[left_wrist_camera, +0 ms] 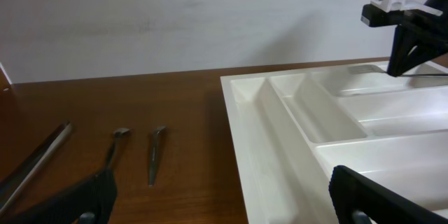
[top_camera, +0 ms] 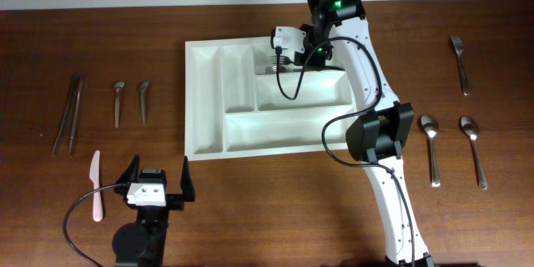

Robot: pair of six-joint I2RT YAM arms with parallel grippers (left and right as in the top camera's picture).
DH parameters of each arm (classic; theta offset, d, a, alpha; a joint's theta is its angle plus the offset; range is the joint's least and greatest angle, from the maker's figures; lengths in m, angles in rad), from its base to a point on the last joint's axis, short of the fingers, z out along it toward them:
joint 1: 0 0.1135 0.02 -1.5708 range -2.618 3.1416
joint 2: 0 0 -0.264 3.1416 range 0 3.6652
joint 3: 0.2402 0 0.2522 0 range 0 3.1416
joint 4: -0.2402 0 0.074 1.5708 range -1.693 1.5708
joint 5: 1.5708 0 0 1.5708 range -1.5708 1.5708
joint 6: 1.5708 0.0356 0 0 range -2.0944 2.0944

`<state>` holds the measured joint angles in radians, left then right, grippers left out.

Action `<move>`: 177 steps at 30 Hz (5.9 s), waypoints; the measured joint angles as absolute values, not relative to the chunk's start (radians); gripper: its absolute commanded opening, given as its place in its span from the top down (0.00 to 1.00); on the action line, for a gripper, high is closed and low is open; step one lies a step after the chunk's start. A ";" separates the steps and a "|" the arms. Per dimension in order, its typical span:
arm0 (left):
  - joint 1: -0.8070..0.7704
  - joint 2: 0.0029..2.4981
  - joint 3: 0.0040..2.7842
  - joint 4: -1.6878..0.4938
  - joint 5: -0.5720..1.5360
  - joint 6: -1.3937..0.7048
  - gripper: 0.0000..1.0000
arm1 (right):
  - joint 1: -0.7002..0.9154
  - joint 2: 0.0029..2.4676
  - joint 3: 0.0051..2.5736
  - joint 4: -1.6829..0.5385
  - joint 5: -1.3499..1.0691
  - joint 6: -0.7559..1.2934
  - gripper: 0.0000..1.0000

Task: Pack container
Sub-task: 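Lift the fork and carry it over the tray's upper compartment, then lower the fork into the upper compartment and open the right gripper, then withdraw the right gripper to the last fork on the right, then lower the right gripper onto the last fork and close on its handle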

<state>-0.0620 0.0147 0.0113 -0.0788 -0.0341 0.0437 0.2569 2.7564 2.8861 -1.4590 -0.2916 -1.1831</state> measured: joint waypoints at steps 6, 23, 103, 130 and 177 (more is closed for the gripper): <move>-0.062 0.015 0.011 -0.079 -0.034 0.044 0.01 | 0.257 2.756 2.886 -1.404 -0.322 -1.188 0.96; -0.062 0.015 0.011 -0.079 -0.034 0.044 0.01 | 0.257 2.756 2.823 -1.362 -0.343 -1.239 0.96; -0.062 0.015 0.011 -0.078 -0.035 0.044 0.01 | -0.487 2.538 2.548 -1.002 -0.120 -0.351 0.01; -0.062 0.015 0.011 -0.078 -0.035 0.044 0.01 | -0.484 2.655 2.520 -0.936 -0.133 -0.353 0.01; -0.062 0.015 0.011 -0.078 -0.035 0.044 0.01 | -0.483 2.720 2.516 -0.970 -0.141 -0.334 0.63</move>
<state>-0.0620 0.0147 0.0113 -0.0784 -0.0353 0.0437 -0.4828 2.7205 2.5160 -0.9699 -0.1410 -0.3340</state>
